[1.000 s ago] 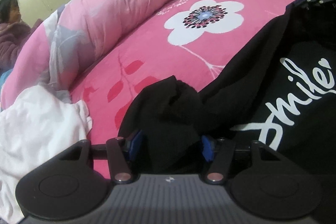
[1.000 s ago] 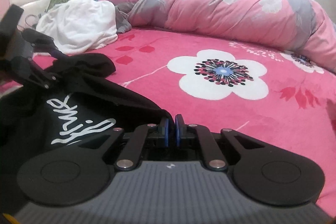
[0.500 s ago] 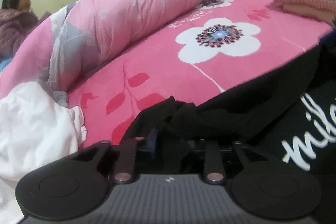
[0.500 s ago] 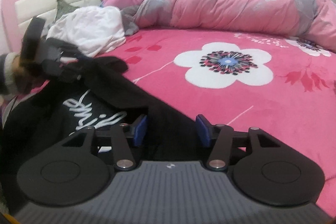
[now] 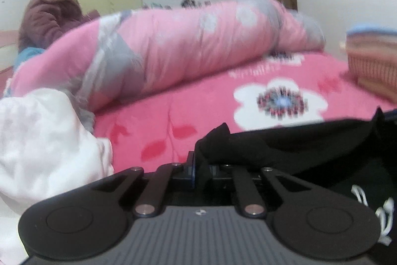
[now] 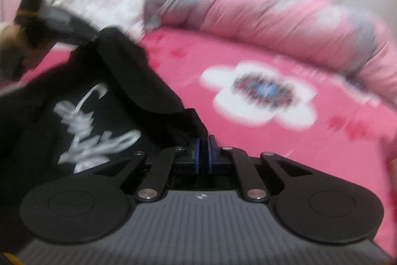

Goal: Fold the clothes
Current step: 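Lower the T-shirt onto the bed with both grippers and release it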

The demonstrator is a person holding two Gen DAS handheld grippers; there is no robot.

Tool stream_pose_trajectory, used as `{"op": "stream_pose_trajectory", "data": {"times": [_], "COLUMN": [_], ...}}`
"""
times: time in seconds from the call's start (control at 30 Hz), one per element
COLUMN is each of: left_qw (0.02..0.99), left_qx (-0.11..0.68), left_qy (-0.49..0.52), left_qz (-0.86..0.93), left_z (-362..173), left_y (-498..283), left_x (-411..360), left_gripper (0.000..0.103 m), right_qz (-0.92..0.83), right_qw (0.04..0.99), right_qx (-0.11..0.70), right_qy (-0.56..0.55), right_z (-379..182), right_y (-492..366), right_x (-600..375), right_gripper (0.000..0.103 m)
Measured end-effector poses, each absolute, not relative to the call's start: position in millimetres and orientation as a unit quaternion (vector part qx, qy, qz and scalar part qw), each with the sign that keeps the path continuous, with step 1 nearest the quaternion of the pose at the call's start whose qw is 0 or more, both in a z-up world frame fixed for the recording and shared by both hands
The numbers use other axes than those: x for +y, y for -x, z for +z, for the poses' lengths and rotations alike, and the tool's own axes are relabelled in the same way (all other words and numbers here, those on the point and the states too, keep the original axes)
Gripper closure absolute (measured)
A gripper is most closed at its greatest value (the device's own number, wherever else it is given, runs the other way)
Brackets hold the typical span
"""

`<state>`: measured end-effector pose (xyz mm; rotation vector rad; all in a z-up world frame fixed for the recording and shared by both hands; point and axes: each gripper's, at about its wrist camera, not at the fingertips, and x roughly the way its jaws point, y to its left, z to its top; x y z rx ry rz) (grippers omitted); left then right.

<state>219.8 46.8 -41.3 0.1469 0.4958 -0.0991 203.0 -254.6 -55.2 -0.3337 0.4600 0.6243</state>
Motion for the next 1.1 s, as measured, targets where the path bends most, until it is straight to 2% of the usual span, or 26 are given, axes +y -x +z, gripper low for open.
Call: {"op": "stream_pose_trajectory", "data": {"times": [0.23,0.53,0.97,1.1], "left_qw": [0.977,0.982,0.97,0.96], "left_qx": [0.206,0.183,0.194,0.231], "left_qy": [-0.029,-0.044,-0.141,-0.156], "left_qz": [-0.041,-0.032,0.027,0.031], "left_z": [-7.3,12.7,-46.2,-71.4], "left_y": [-242.3,-324.8,-436.2,-465.6], "left_x": [50.3,38.2,9.7,2.1], "left_gripper": [0.093,0.093,0.093,0.091], "right_qz": [0.251,0.196,0.132,0.12], "right_qw": [0.943,0.96,0.968,0.966], "right_qx": [0.139,0.102,0.156,0.179], "right_qy": [0.167,0.174,0.147,0.14], "right_z": [7.8,45.5,-24.6,-52.9], "right_y": [-238.9,-340.2,-478.2,-500.3], "right_x": [-255.2,-240.2,-218.8,-213.1], "right_gripper": [0.099,0.099,0.099,0.099]}}
